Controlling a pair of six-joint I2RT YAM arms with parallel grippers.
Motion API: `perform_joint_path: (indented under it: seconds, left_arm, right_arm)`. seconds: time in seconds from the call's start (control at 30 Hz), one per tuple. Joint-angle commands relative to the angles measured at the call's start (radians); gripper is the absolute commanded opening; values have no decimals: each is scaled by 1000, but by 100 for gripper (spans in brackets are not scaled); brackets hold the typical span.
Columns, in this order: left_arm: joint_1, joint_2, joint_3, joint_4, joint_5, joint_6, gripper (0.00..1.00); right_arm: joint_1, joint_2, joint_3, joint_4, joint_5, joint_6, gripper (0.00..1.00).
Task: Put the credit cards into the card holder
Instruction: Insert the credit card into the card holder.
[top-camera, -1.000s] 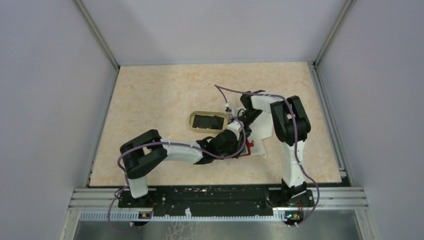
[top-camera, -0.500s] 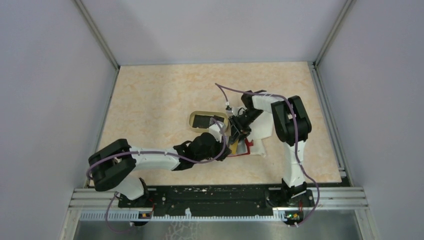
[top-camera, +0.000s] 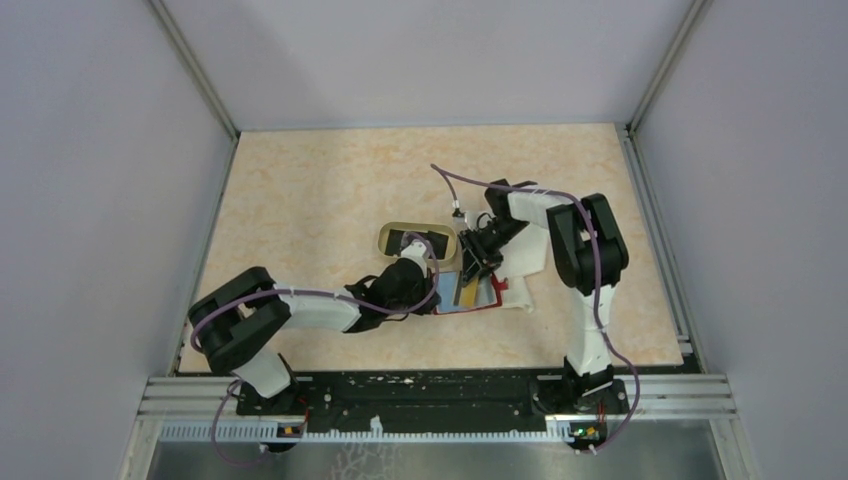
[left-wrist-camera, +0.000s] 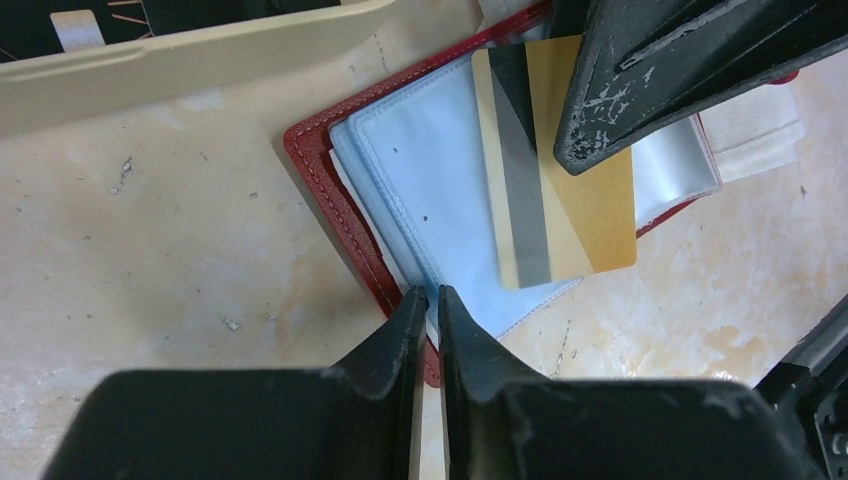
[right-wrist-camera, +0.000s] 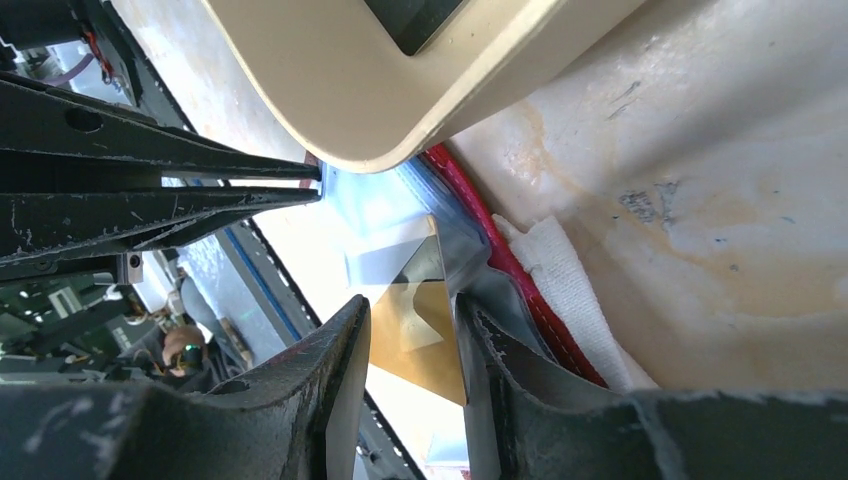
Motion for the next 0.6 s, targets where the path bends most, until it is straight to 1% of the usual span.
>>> perform_joint_path:
  seconds: [0.0, 0.33, 0.57]
  left_arm:
    - [10, 34, 12, -22, 17, -24, 14]
    - [24, 47, 1, -14, 29, -28, 13]
    - [27, 43, -6, -11, 30, -25, 13]
  right_arm:
    - [-3, -69, -6, 64, 28, -33, 37]
    - [-16, -87, -9, 66, 50, -36, 37]
    - [-35, -98, -15, 66, 48, -41, 32]
